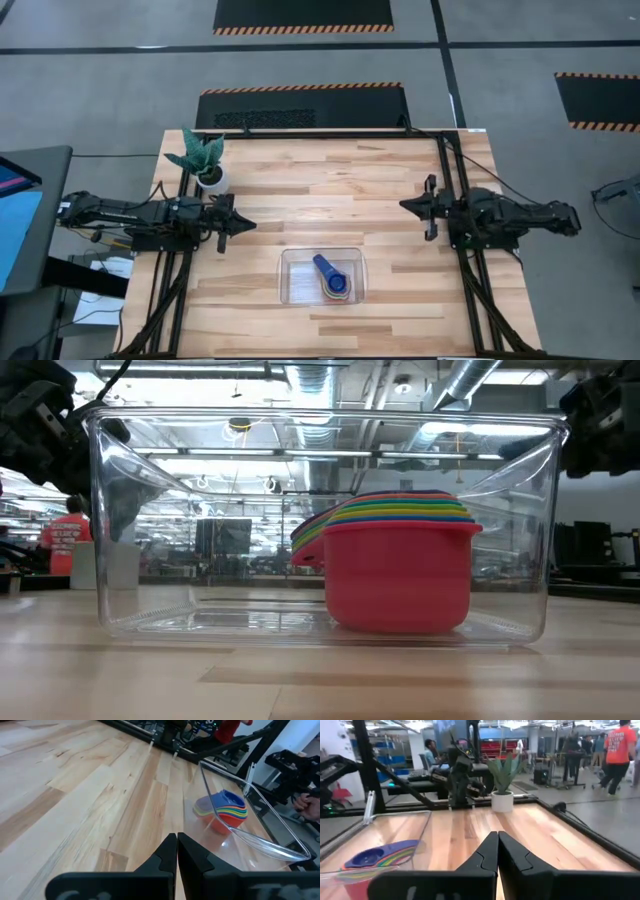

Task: Nest measuring cups in basket
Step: Return to Home Position

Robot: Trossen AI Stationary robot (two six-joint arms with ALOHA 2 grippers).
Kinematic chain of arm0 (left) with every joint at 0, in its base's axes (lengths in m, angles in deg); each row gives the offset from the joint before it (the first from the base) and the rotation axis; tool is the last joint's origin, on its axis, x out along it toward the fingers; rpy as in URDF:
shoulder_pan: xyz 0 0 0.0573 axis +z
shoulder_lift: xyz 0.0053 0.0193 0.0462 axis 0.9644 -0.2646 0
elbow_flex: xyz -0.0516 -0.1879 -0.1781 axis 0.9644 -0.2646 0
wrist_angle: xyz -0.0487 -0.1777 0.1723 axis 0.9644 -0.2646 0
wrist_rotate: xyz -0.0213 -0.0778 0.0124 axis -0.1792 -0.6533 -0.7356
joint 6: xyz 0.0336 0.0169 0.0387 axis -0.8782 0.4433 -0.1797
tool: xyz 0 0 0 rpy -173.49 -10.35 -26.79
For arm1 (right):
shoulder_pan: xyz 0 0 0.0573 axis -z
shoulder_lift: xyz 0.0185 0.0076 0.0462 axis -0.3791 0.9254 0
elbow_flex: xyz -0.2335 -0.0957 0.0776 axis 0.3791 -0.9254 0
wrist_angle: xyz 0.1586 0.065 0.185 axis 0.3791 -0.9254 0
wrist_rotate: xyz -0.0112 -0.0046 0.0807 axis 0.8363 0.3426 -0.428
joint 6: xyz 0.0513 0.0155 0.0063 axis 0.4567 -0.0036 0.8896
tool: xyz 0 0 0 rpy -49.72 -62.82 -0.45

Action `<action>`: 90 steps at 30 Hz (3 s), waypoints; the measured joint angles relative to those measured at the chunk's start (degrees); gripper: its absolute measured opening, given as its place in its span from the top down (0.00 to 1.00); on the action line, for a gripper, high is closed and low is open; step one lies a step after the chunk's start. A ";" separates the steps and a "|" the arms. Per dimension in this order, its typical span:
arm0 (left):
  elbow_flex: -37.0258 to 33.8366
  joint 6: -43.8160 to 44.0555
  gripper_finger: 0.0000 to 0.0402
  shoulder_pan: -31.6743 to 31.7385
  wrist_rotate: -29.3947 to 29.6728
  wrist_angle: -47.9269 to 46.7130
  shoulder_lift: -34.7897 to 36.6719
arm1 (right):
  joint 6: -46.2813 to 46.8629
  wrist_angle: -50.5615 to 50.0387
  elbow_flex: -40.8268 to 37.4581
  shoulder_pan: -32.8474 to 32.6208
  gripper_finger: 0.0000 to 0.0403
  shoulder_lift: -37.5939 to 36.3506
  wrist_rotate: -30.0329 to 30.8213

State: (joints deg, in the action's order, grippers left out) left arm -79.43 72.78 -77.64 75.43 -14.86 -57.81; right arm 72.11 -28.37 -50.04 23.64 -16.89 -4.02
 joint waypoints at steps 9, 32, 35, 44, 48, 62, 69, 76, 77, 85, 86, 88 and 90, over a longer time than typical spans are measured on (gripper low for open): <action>0.04 0.00 1.00 0.00 0.02 -0.02 0.00 | -0.14 -0.71 -0.04 3.56 0.94 4.06 -0.54; 0.04 0.00 1.00 0.00 0.02 0.00 0.00 | 8.16 -1.00 -0.13 3.65 0.94 5.02 -0.39; 0.04 0.00 1.00 0.00 0.02 0.00 0.00 | 8.13 -1.00 -0.13 3.65 0.94 5.02 -0.37; 0.04 0.00 1.00 0.00 0.02 0.00 0.00 | 8.13 -1.00 -0.15 3.65 0.94 5.02 -0.34; 0.04 0.00 1.00 0.00 0.02 0.00 0.00 | 8.13 -1.00 -0.17 3.65 0.94 5.02 -0.34; 0.04 0.00 1.00 0.00 0.02 0.02 0.00 | 8.13 -1.02 -0.17 3.65 0.94 5.02 -0.30; 0.04 0.00 1.00 0.01 0.02 0.02 0.00 | 8.13 -1.02 -0.17 3.65 0.94 5.02 -0.30; 0.04 0.00 1.00 0.02 0.02 0.02 0.00 | 8.13 -1.04 -0.17 3.65 0.94 5.02 -0.30; 0.04 0.00 1.00 0.00 0.02 0.02 0.00 | 8.13 -1.06 -0.17 3.65 0.94 5.02 -0.30; 0.04 0.00 1.00 0.01 0.02 0.02 0.00 | 8.13 -1.06 -0.17 3.65 0.94 5.02 -0.30; 0.04 0.00 1.00 0.01 0.02 0.02 0.00 | 8.13 -1.06 -0.17 3.65 0.94 5.02 -0.30; 0.04 0.00 1.00 0.01 0.02 0.02 0.00 | 8.13 -1.06 -0.17 3.65 0.94 5.02 -0.30; 0.04 0.00 1.00 0.02 0.02 0.02 0.00 | 8.13 -1.06 -0.17 3.65 0.94 5.02 -0.30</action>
State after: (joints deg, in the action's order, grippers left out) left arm -79.39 72.78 -77.62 75.46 -14.84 -57.81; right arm 80.25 -29.44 -50.21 27.29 -11.87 -4.32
